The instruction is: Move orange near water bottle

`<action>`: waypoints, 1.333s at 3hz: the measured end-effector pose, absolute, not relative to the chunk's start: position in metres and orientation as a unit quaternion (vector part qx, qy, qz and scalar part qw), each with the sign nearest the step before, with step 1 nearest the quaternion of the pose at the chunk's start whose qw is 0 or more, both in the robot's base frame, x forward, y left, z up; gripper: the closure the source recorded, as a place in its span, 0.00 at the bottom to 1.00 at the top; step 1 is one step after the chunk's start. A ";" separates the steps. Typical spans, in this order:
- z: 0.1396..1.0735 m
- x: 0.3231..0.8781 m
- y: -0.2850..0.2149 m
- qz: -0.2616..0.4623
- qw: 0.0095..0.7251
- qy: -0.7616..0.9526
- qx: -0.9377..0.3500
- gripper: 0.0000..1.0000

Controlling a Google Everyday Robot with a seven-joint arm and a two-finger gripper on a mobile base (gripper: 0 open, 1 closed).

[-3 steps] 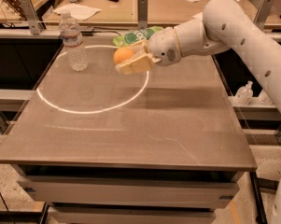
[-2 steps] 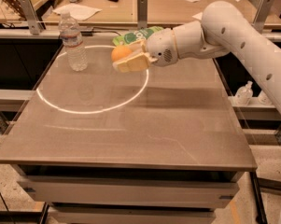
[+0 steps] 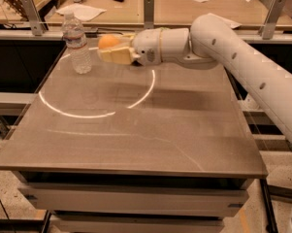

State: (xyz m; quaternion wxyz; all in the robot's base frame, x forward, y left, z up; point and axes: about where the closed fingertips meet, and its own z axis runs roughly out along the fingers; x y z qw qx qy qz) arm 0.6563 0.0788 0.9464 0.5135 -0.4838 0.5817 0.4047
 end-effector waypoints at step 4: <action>0.921 0.712 0.112 0.344 0.498 0.633 -0.483 1.00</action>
Offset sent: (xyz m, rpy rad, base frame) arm 0.0464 0.0520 -0.0064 -0.1038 -0.0289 -0.0727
